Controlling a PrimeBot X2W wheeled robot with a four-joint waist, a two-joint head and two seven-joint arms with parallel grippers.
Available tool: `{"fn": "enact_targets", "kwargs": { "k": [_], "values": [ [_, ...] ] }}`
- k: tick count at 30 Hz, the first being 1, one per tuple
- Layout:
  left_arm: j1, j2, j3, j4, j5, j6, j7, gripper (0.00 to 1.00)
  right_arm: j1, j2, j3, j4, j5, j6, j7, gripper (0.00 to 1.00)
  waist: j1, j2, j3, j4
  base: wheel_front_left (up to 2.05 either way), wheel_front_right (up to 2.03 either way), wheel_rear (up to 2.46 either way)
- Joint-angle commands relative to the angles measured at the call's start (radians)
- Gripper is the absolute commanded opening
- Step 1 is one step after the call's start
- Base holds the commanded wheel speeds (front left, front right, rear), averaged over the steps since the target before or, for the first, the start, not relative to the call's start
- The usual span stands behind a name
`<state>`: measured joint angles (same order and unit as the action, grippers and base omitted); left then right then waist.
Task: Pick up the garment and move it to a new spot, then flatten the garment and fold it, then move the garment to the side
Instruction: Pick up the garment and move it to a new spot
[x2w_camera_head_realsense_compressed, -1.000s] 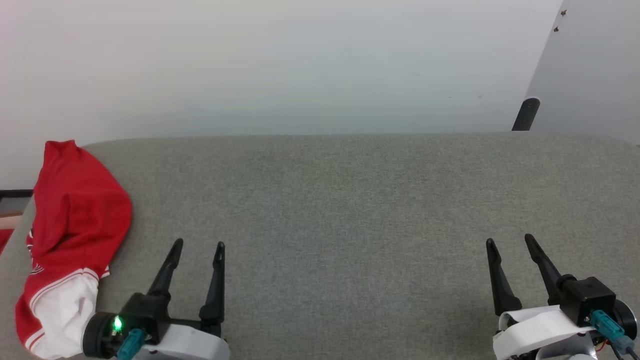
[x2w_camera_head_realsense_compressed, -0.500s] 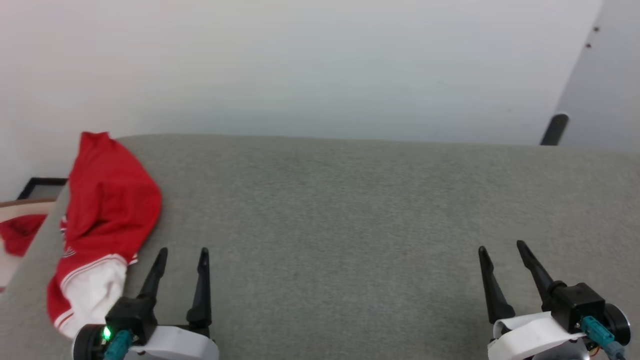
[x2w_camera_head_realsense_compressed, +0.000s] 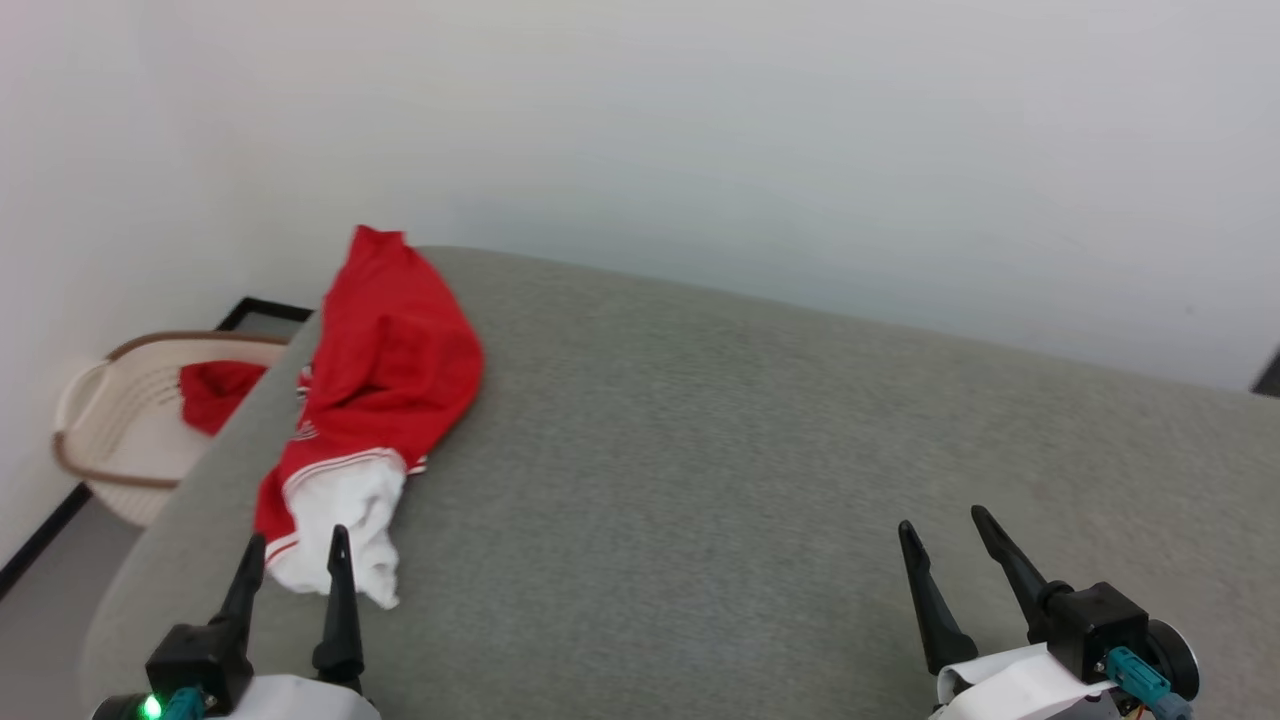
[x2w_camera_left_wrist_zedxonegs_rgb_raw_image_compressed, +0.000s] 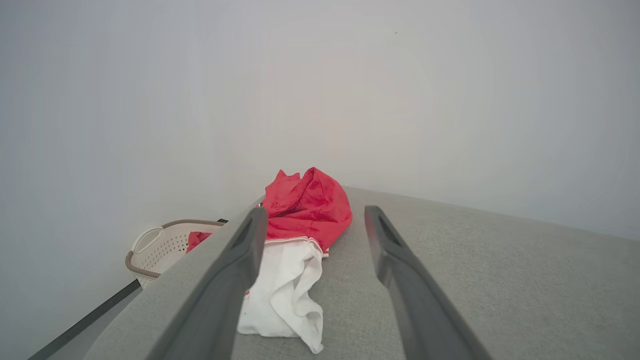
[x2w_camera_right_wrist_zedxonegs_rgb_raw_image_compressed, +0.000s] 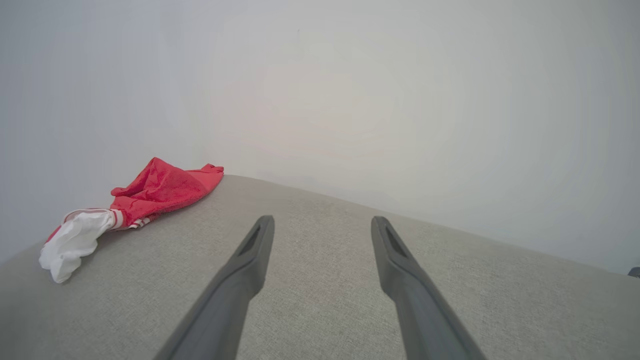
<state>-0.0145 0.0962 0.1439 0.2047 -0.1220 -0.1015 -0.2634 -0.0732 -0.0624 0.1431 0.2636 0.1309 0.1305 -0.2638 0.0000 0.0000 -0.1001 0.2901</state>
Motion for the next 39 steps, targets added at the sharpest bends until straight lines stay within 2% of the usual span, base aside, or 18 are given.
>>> {"fn": "enact_targets", "kwargs": {
  "k": [1, 5, 10, 15, 23, 24, 27, 35, 39],
  "values": [
    [0.008, 0.003, 0.003, 0.003, -0.004, -0.005, 0.0, 1.0, -0.009, 0.001, 0.004, 0.004, 0.007, 0.0, -0.001, 1.0, 0.0, 0.0, -0.025, 0.073, 0.0, 0.0, 0.0],
    [0.008, 0.004, 0.006, 0.018, -0.017, -0.011, 0.0, 1.0, -0.014, 0.004, 0.007, 0.01, 0.006, 0.0, -0.001, 1.0, 0.0, 0.0, -0.021, 0.096, 0.0, 0.0, 0.0],
    [-0.045, 0.007, -0.003, 0.039, -0.091, -0.022, 0.018, 1.0, -0.02, 0.002, 0.009, 0.013, 0.001, 0.0, -0.001, 1.0, 0.0, 0.0, 0.005, 0.088, 0.0, 0.0, 0.0],
    [-0.126, 0.073, -0.03, 0.016, -0.16, -0.028, 0.116, 1.0, -0.036, -0.01, 0.007, 0.011, -0.005, 0.0, -0.001, 1.0, 0.0, 0.0, 0.054, 0.051, 0.0, 0.0, 0.0],
    [-0.334, 0.228, -0.015, -0.044, -0.317, -0.03, 0.345, 1.0, -0.111, -0.054, 0.01, -0.041, -0.024, 0.0, 0.012, 1.0, 0.0, 0.0, 0.239, -0.044, 0.0, 0.0, 0.0],
    [-0.334, 0.228, -0.015, -0.044, -0.317, -0.03, 0.345, 1.0, -0.111, -0.054, 0.01, -0.041, -0.024, 0.0, 0.012, 1.0, 0.0, 0.0, 0.239, -0.044, 0.0, 0.0, 0.0],
    [-0.416, 0.286, -0.001, -0.031, -0.38, -0.03, 0.466, 1.0, -0.147, -0.073, 0.014, -0.063, -0.027, 0.0, 0.015, 1.0, 0.0, 0.0, 0.31, -0.081, 0.0, 0.0, 0.0],
    [-0.601, 0.389, 0.011, 0.068, -0.501, -0.017, 0.756, 1.0, -0.218, -0.101, 0.021, -0.107, -0.027, 0.0, 0.015, 1.0, 0.0, 0.0, 0.458, -0.161, 0.0, 0.0, 0.0],
    [-0.672, 0.432, 0.004, 0.155, -0.523, -0.006, 0.869, 1.0, -0.243, -0.108, 0.025, -0.125, -0.03, 0.0, 0.017, 1.0, 0.0, 0.0, 0.508, -0.19, 0.0, 0.0, 0.0]
  ]
}}
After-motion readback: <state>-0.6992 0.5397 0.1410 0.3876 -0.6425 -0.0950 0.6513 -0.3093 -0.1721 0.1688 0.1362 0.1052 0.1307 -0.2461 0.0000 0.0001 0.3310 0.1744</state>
